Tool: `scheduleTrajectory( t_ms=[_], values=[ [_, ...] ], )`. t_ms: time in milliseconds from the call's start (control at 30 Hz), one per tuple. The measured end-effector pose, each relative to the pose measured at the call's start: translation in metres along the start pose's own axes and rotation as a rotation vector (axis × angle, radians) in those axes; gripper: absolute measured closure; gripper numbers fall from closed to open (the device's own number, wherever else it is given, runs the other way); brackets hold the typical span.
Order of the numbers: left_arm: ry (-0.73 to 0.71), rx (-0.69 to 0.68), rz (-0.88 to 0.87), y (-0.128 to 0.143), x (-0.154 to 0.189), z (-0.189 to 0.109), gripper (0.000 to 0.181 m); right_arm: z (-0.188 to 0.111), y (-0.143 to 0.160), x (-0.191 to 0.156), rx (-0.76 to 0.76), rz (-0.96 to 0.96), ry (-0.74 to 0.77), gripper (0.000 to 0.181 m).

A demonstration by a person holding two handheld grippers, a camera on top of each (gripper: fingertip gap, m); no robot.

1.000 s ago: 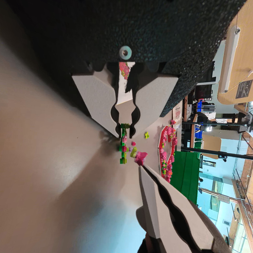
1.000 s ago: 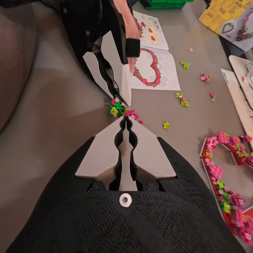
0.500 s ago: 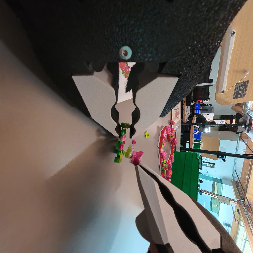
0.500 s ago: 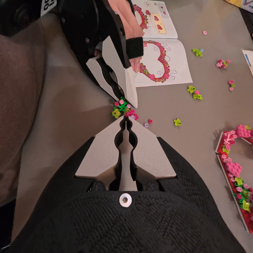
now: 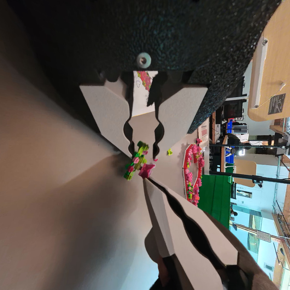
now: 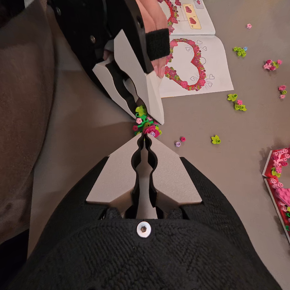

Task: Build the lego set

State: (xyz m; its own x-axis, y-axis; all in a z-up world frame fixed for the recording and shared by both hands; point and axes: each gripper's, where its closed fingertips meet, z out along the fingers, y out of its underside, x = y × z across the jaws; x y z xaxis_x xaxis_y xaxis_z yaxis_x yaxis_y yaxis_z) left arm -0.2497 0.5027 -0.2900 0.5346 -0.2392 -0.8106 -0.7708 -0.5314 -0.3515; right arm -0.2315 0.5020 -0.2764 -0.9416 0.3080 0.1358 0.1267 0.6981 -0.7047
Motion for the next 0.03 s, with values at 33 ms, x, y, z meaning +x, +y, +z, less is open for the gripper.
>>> scheduleTrajectory(
  t_ms=[33],
  values=[
    [-0.002, 0.014, 0.001, -0.0015, -0.0002, -0.0003, 0.159, 0.0004, -0.0001, -0.0001, 0.001, -0.001, 0.000, 0.181]
  ],
)
